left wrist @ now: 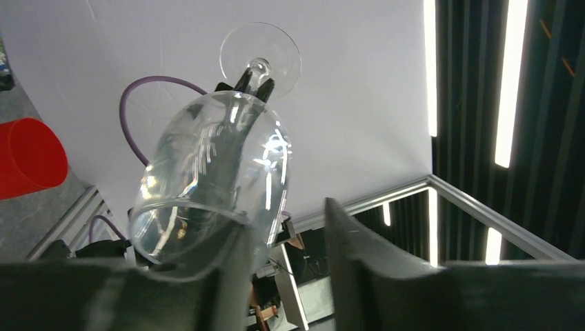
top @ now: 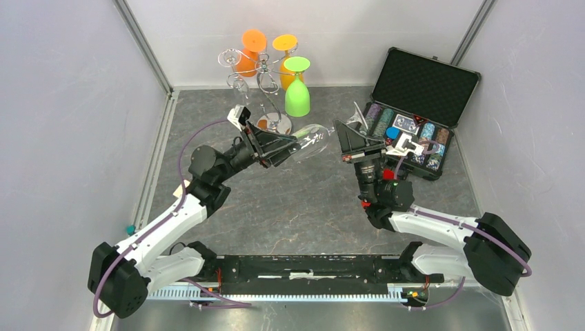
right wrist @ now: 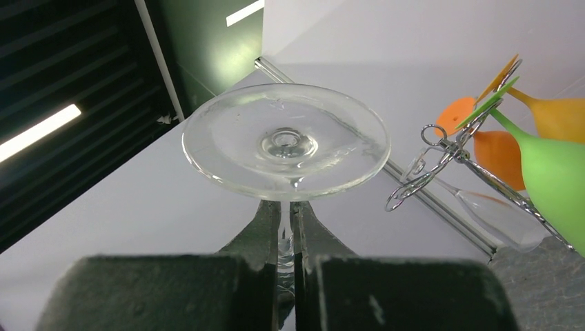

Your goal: Take the wine glass off the wine glass rack

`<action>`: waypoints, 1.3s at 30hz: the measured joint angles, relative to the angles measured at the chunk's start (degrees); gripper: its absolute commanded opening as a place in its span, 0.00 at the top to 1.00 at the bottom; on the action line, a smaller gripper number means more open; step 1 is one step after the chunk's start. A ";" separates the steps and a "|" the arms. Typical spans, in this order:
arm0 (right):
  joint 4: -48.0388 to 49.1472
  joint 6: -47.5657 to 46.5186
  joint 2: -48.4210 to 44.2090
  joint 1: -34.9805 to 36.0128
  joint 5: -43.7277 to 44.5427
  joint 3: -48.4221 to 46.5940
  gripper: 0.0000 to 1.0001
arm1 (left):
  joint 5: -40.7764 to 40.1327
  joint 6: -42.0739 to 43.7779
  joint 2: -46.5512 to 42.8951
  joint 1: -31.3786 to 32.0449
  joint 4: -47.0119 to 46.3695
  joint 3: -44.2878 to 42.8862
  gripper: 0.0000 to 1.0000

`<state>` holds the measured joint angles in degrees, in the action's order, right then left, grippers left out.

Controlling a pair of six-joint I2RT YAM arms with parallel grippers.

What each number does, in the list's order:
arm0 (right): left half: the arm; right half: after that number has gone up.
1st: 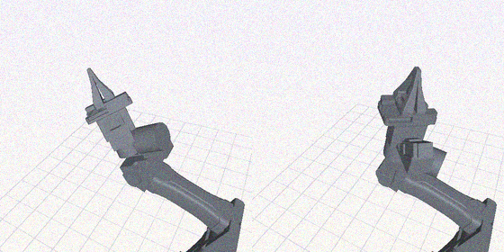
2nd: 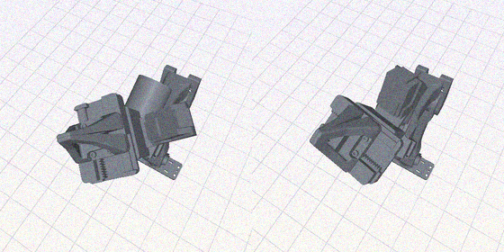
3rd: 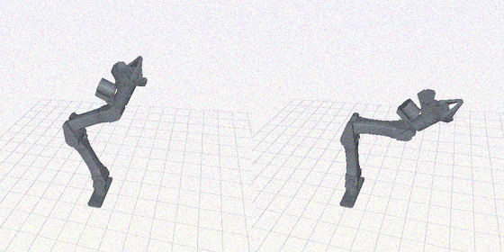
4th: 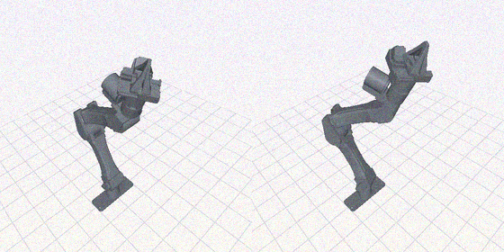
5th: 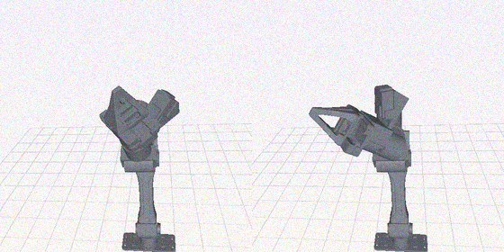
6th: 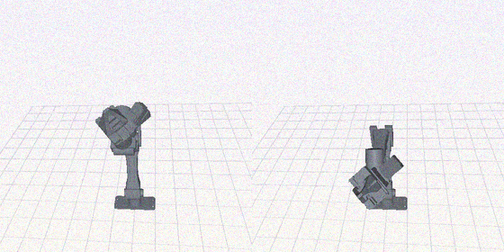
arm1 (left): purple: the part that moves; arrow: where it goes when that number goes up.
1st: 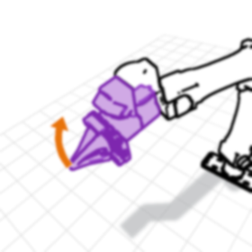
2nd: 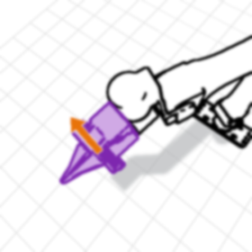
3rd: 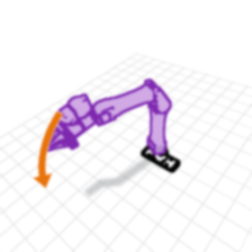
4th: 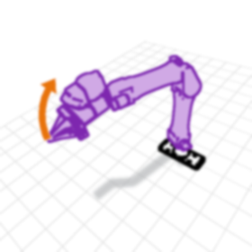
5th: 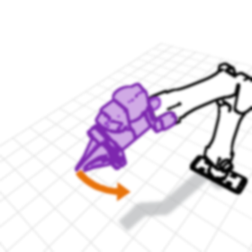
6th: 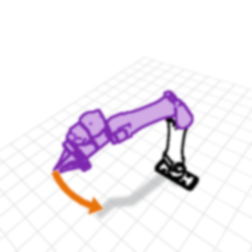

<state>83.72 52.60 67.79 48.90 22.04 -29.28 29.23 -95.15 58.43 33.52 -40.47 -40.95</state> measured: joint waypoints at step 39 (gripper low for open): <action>-2.45 1.51 -3.17 0.48 -9.11 8.31 0.12 | -4.87 28.92 -2.47 0.00 31.71 -13.09 0.98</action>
<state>81.28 54.11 64.62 49.39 12.93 -20.97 24.36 -66.24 55.96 33.52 -8.75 -54.04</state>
